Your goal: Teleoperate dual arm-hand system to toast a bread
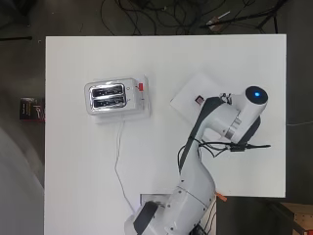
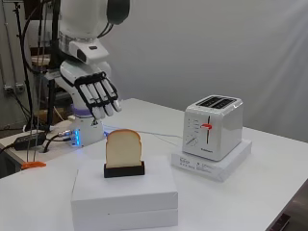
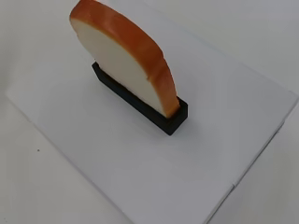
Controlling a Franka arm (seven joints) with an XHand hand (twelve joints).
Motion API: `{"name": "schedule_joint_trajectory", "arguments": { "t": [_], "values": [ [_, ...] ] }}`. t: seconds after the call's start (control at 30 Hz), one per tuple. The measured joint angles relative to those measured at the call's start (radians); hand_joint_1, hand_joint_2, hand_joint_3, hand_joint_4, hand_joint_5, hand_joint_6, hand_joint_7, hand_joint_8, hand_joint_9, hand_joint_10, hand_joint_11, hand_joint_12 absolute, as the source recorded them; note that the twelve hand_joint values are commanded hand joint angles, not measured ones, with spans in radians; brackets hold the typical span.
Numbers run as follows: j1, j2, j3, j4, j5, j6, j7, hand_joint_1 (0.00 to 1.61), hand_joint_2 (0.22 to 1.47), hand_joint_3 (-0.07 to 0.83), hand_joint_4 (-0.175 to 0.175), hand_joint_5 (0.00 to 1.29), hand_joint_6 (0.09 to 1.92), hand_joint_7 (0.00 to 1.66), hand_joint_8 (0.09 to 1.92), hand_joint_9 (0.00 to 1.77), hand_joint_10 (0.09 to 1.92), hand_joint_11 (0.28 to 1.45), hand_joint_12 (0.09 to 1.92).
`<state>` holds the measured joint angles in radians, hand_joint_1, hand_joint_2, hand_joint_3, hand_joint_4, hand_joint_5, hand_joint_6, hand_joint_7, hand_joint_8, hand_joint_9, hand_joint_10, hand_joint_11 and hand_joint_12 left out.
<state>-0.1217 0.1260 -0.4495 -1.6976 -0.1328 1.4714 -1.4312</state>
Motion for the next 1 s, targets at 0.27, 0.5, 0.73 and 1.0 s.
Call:
{"name": "schedule_joint_trajectory", "arguments": {
  "t": [0.27, 0.5, 0.73, 1.0],
  "values": [
    [0.074, -0.060, -0.066, -0.097, -0.058, 0.044, 0.029, 0.29, 1.07, -0.002, 0.017, 0.43, 0.09, 0.53, 0.09, 0.62, 0.09, 0.47, 0.09],
    [0.577, -0.154, -0.452, -0.073, -0.067, 0.028, 0.043, 0.24, 1.08, 0.001, 0.049, 0.41, 0.09, 0.52, 0.09, 0.66, 0.09, 0.52, 0.09],
    [1.107, -0.165, -0.875, -0.017, -0.231, -0.060, 0.180, 0.24, 1.08, 0.003, 0.059, 0.41, 0.09, 0.53, 0.09, 0.68, 0.09, 0.54, 0.09],
    [1.524, -0.680, -1.267, -0.003, -0.378, -0.096, 0.312, 0.29, 1.08, -0.003, 0.053, 0.42, 0.09, 0.54, 0.09, 0.70, 0.09, 0.56, 0.09]
  ]
}}
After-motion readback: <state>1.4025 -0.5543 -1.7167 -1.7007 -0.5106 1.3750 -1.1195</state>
